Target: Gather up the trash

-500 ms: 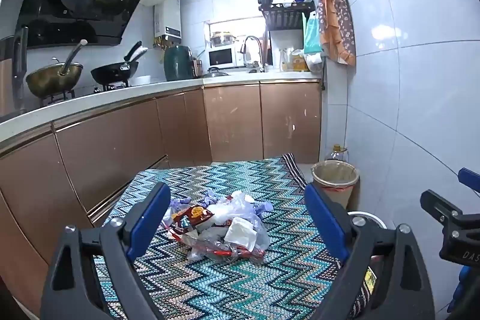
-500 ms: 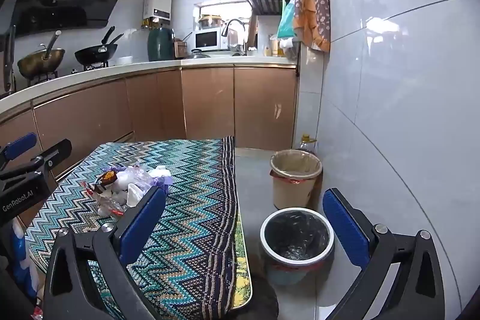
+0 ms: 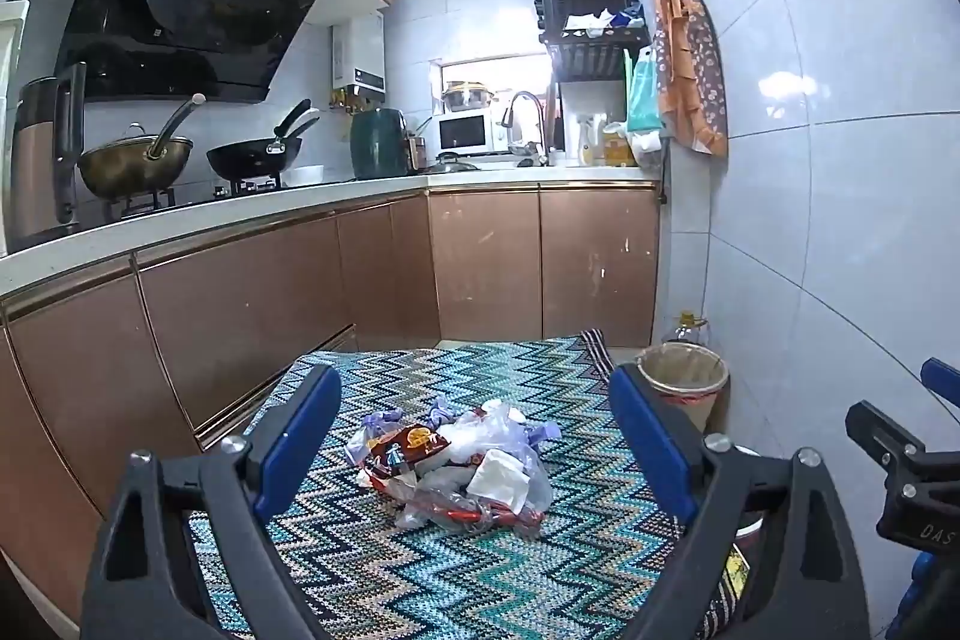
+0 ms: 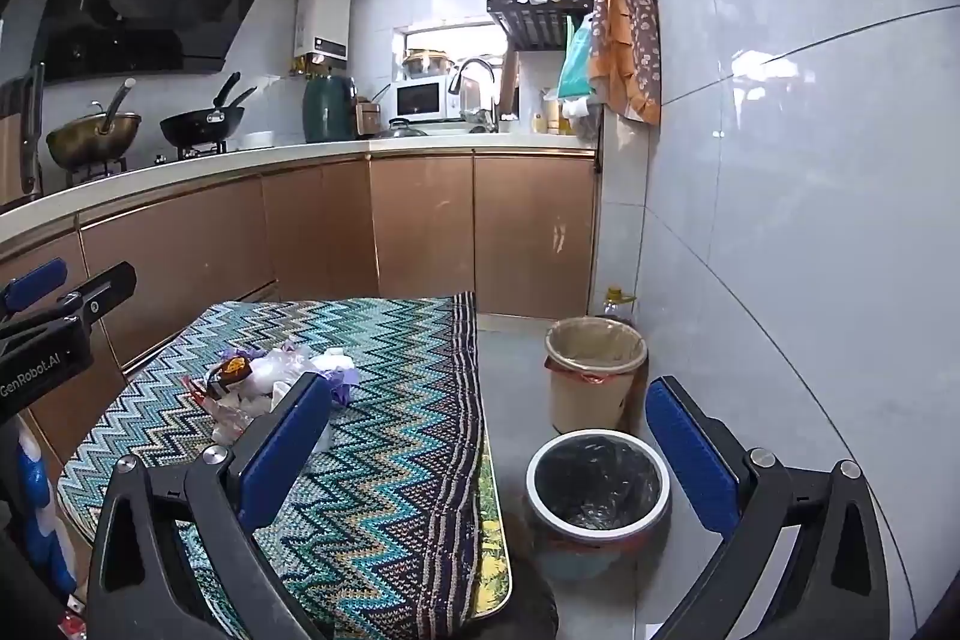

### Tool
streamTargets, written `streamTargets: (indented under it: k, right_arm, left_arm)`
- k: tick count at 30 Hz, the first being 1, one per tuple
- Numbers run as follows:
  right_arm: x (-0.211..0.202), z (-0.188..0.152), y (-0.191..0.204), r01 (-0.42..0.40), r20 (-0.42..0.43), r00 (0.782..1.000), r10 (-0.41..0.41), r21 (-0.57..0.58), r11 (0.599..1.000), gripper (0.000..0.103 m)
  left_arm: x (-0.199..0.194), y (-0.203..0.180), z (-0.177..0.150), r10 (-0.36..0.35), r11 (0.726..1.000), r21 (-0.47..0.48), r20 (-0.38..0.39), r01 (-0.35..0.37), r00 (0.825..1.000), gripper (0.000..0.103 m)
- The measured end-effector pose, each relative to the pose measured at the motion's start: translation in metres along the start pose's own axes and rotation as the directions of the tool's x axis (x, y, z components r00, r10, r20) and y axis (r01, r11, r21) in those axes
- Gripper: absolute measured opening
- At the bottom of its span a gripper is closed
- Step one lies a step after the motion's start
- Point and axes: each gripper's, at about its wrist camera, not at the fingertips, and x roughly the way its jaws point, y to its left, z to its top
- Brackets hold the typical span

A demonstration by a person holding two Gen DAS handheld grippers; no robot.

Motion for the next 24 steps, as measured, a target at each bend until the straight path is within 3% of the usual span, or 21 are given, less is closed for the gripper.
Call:
streamTargets:
  k: [24]
  right_arm:
    - [0.0116,0.0011,0.003,0.025,-0.013,1.0,-0.025,0.025,0.999,0.103]
  left_arm:
    - [0.0087,-0.0069,-0.0071,0.004,1.0,0.016,-0.015,-0.004,1.0,0.091]
